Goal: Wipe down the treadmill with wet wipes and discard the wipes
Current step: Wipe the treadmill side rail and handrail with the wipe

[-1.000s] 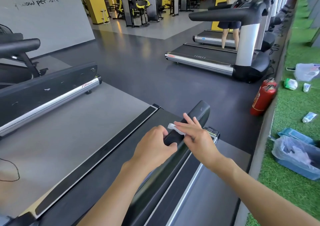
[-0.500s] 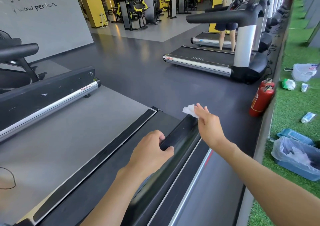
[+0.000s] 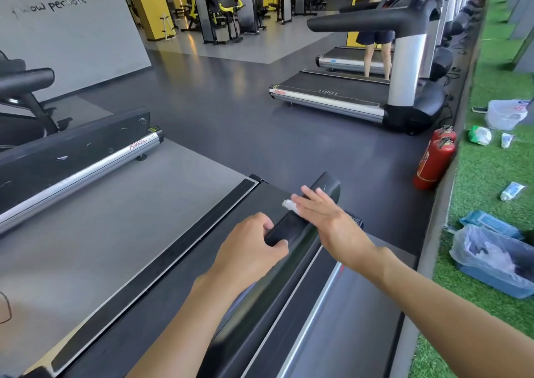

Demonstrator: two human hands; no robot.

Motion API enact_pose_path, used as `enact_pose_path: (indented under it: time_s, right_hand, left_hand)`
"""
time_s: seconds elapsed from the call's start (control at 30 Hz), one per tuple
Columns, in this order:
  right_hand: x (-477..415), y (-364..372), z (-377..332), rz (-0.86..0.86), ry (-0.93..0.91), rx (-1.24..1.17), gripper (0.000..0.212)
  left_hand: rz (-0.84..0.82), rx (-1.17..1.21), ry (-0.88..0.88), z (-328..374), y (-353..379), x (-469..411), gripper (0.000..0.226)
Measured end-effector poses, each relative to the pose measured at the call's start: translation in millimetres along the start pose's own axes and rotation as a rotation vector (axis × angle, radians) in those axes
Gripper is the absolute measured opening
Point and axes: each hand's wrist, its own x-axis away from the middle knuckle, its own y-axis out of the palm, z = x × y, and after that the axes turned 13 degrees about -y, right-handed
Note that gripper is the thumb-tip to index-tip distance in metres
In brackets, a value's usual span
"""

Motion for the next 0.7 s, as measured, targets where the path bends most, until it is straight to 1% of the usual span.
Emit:
enact_pose_path:
  time_s: [0.1,0.13,0.17,0.23,0.3,0.37,0.5,0.6,0.7]
  right_hand:
    - [-4,-12,21,0.055,0.298,-0.082,0.060]
    - [-5,-15,22,0.104,0.382,-0.128,0.057]
    - [-6,-18,17,0.165,0.421,-0.173,0.057]
    - [-8,-16,-2,0.252,0.357,-0.257,0.065]
    - [-5,-6,-18,0.236,0.286,-0.351,0.072]
    - [-1,5,-23,0.191,0.281,-0.382,0.074]
    - [-2,4,-14,0.156,0.301,-0.366,0.071]
    - [2,0,-6,0.098,0.232,-0.329,0.076]
    - [4,-2,7,0.090,0.168,-0.269,0.078]
  left_hand:
    - [-0.011,0.008,-0.007,0,0,1,0.025]
    - [-0.016,0.006,-0.010,-1,0,1,0.025]
    - [-0.018,-0.001,-0.010,-1,1,0,0.024]
    - [-0.016,-0.019,0.008,0,2,-3,0.023]
    - [-0.019,-0.045,0.050,4,4,-9,0.019]
    - [-0.012,-0.077,0.080,9,8,-15,0.016]
    - [0.033,-0.072,0.073,11,17,-20,0.019]
    - [0.031,-0.064,0.066,12,19,-22,0.020]
    - [0.014,-0.058,0.060,12,20,-25,0.020]
